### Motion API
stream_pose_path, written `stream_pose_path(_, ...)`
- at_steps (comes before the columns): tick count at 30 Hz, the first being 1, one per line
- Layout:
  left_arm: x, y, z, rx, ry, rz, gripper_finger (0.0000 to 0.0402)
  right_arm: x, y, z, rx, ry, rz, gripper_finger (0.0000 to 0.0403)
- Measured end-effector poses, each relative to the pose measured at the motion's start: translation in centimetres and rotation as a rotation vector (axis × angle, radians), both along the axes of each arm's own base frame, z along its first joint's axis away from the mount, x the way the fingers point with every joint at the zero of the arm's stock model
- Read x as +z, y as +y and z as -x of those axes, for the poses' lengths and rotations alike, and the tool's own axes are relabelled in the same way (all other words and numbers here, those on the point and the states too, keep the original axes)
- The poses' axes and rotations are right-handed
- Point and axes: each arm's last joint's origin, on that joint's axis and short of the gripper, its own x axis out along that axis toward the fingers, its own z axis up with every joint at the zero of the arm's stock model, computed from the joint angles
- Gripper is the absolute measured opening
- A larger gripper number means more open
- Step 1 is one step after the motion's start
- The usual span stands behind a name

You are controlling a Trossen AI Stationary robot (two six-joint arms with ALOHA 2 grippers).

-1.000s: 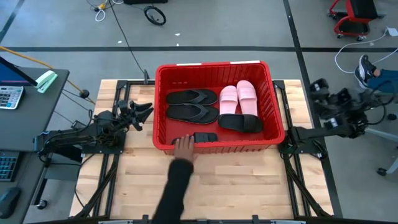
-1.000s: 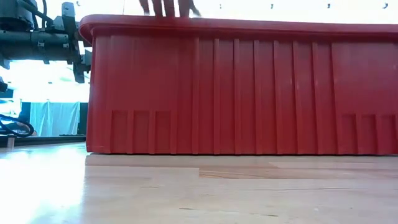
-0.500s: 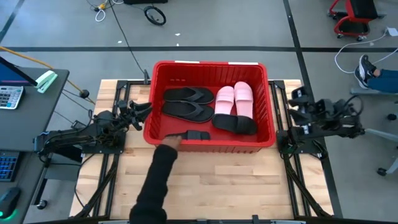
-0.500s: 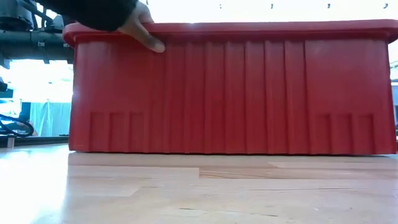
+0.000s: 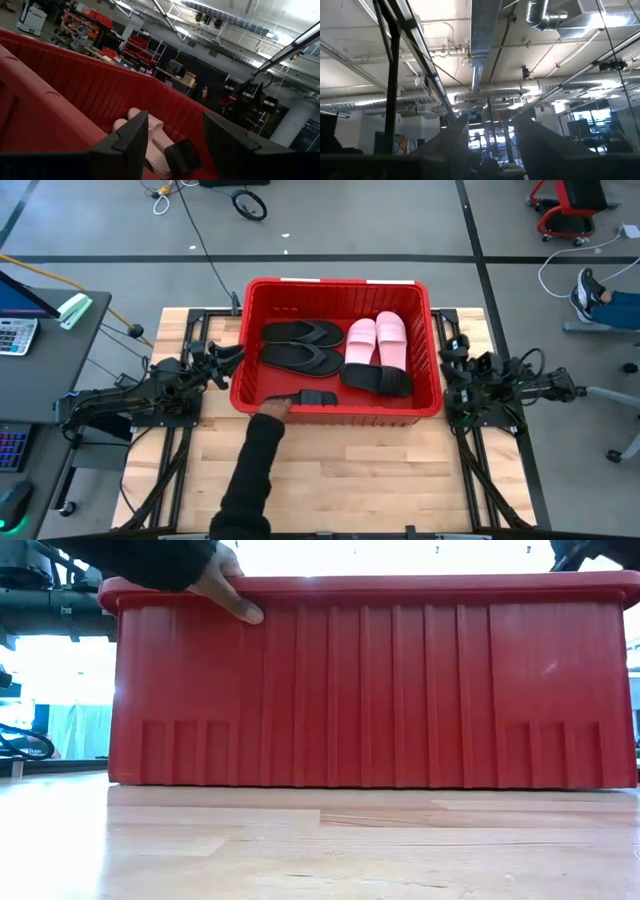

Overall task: Pick and place slides into bin
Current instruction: Return to Home Position

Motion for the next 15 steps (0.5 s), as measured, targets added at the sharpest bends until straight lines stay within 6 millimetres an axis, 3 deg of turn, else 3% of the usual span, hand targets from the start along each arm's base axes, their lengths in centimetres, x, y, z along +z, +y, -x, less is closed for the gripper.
stream_pose_path(4, 0.0, 0.0, 0.0, -0.003, -0.001, 0.000, 0.0198, -2.9, 0.1, -0.7, 0.018, 0.006, -0.021, 0.0165)
stream_pose_path(15, 0.0, 0.0, 0.0, -0.002, 0.001, 0.001, 0.0190, -3.6, 0.2, -1.6, 0.029, 0.179, -0.025, 0.0165)
